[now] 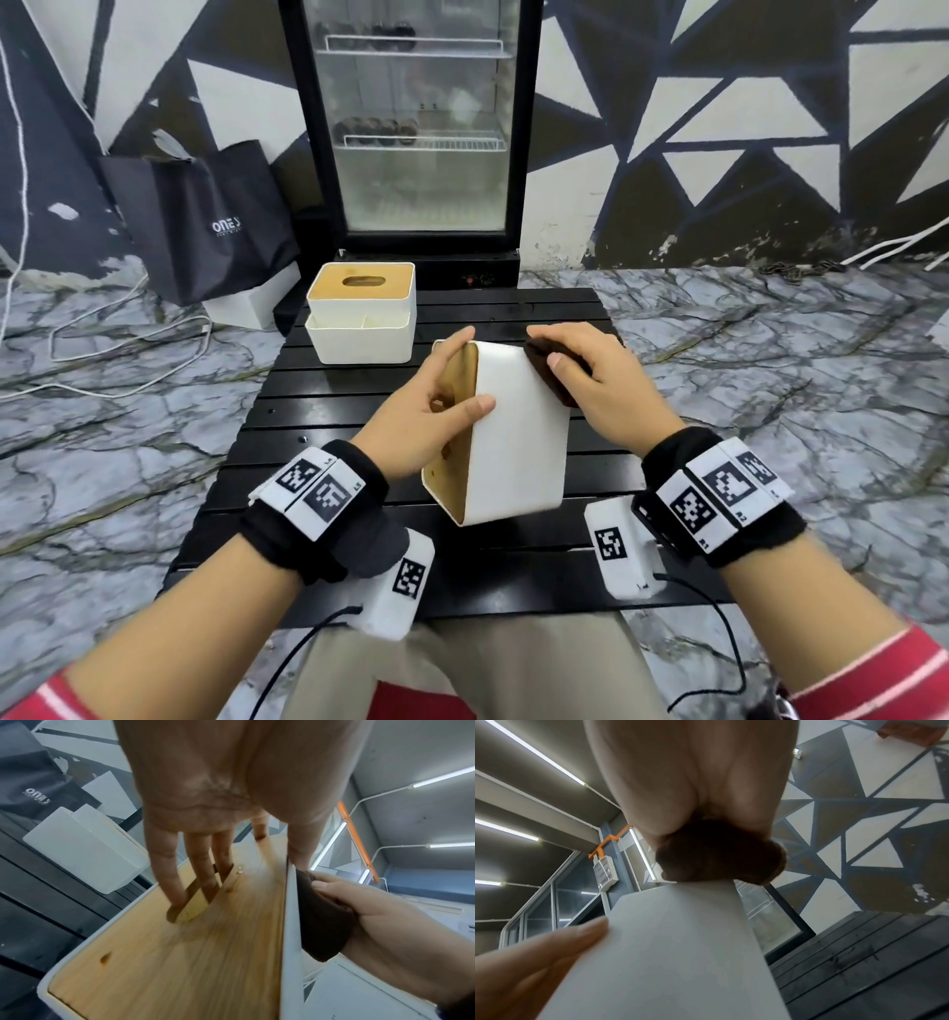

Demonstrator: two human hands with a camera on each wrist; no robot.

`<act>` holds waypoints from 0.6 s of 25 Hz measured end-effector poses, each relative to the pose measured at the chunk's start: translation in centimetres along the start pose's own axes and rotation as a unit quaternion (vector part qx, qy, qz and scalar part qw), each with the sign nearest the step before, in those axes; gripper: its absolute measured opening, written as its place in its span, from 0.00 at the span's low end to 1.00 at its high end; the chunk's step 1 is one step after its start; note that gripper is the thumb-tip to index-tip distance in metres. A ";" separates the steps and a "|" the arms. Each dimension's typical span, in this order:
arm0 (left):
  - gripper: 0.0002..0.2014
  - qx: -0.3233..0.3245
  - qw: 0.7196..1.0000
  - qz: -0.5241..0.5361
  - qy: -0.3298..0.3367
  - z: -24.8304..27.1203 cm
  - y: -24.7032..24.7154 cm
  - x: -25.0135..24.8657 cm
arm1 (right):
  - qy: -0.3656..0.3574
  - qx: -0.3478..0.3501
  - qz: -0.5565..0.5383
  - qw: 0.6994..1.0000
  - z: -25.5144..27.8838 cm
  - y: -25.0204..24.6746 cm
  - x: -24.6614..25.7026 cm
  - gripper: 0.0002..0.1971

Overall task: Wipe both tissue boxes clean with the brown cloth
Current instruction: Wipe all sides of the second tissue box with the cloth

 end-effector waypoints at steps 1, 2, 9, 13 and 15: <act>0.32 -0.005 1.000 -0.005 0.003 0.2 0.0 0.0 | 0.017 -0.009 -0.021 1.000 0.1 0.0 0.0 0.18; 0.31 -0.007 1.000 -0.008 0.006 0.4 0.1 0.1 | 0.038 -0.012 -0.040 0.998 0.3 0.0 -0.1 0.17; 0.33 0.019 0.999 -0.042 0.004 1.1 1.8 1.0 | 0.095 0.018 -0.031 0.995 2.1 0.1 -1.5 0.13; 0.38 -0.012 1.000 -0.014 -0.011 0.7 2.2 1.5 | 0.095 0.018 -0.032 0.995 2.9 0.9 -1.5 0.13; 0.40 -0.023 0.999 0.026 -0.027 0.3 2.4 1.6 | 0.094 0.012 -0.029 0.995 3.1 1.2 -1.4 0.13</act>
Point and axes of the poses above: each hand's wrist, its own z-axis away from the middle knuckle, its own y-axis out of the palm, x = y × z, the point moved 2 cm from there along -z, towards the middle knuckle, and after that the axes turned 3 degrees about z, right-handed, at the moved point
